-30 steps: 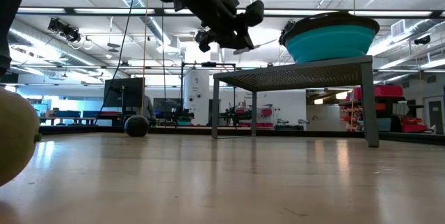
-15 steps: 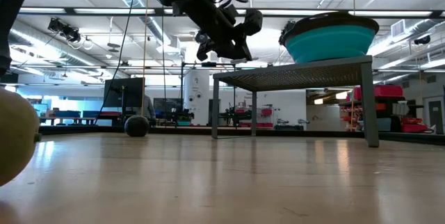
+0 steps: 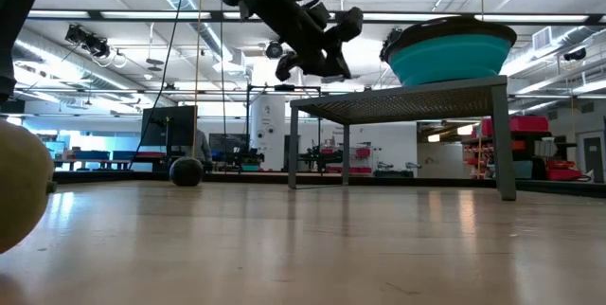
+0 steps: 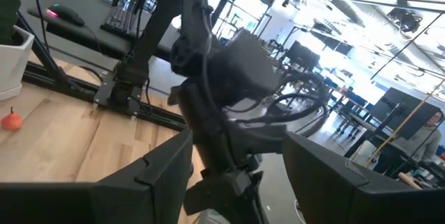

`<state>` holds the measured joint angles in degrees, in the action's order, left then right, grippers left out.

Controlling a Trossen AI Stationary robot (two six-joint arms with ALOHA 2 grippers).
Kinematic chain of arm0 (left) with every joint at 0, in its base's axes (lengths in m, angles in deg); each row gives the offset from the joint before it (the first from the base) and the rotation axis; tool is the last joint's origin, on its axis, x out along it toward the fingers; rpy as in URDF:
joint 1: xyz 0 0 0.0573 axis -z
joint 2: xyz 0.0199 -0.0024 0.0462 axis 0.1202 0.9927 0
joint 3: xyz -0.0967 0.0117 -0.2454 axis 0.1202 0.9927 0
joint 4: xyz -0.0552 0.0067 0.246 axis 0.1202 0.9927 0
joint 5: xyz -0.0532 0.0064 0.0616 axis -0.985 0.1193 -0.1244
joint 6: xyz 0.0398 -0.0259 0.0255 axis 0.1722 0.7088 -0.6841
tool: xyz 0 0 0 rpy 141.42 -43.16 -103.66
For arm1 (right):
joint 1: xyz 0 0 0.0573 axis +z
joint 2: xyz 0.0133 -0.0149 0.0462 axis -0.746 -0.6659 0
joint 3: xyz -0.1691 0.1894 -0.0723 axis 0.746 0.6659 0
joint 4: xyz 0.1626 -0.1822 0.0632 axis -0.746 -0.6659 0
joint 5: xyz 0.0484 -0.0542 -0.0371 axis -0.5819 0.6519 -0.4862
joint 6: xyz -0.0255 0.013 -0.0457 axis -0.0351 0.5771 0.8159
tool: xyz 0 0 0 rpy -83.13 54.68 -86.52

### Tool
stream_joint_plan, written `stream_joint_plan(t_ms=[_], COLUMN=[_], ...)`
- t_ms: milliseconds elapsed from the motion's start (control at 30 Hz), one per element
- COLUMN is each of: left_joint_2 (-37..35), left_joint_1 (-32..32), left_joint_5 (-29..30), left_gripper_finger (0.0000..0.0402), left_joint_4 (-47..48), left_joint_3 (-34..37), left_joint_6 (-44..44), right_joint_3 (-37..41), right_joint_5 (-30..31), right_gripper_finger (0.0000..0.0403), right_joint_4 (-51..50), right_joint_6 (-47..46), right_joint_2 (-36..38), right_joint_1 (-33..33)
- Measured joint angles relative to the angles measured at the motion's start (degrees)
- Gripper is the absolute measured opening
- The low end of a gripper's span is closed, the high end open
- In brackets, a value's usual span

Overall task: Pick & Place Fruit
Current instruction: Put the blue patterned knife on the shelf

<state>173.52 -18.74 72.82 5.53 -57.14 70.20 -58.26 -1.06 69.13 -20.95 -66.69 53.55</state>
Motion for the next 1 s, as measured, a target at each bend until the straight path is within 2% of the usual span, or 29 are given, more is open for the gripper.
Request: stream_joint_plan(t_ms=[100, 233, 333, 600, 667, 733, 800, 867, 933, 1000], left_joint_2=[0.0, 0.0, -0.3, 1.5, 2.5, 4.5, 4.8, 6.3, 6.6, 7.0], left_joint_1=[0.0, -0.5, -0.7, -1.2, -1.4, -1.4, -1.3, -1.3, -1.2, -1.2], left_joint_5=[0.4, 2.5, 2.9, 5.0, 4.4, 3.7, 2.7, 2.7, 3.3, 4.1], left_gripper_finger=[0.0061, 0.0061, 0.0061, 0.0061, 0.0061, 0.0061, 0.0061, 0.0061, 0.0061, 0.0061], left_joint_4=[5.8, 14.8, 17.6, 17.0, 19.1, 15.2, 17.1, 14.9, 18.5, 17.7], left_joint_3=[-3.6, -12.2, -15.6, -16.9, -16.4, -17.1, -16.9, -17.2, -16.8, -17.0], left_joint_6=[-2.7, -5.5, -6.9, -4.8, -3.8, -3.2, -2.7, -2.2, -1.9, -1.1], right_joint_3=[0.0, 0.0, 0.0, 0.0, 0.0, 0.0, 0.0, 0.0, 0.0, 0.0], right_joint_5=[0.0, 0.0, 0.0, 0.0, 0.0, 0.0, 0.0, 0.1, 0.9, 1.2], right_gripper_finger=[0.0233, 0.0233, 0.0233, 0.0233, 0.0233, 0.0233, 0.0233, 0.0233, 0.0233, 0.0233], right_joint_4=[0.0, -0.1, 0.0, 0.0, 0.0, 0.0, -0.4, -0.8, -1.0, -1.5], right_joint_6=[0.0, 0.0, 0.0, 0.0, 0.0, 0.0, 0.0, 0.0, 0.0, 0.0], right_joint_2=[0.0, 0.0, 0.0, 0.0, 0.0, 0.0, 0.1, 0.2, 0.2, 0.3], right_joint_1=[0.0, 0.0, 0.0, 0.0, 0.0, 0.0, 0.0, 0.0, 0.0, 0.0])
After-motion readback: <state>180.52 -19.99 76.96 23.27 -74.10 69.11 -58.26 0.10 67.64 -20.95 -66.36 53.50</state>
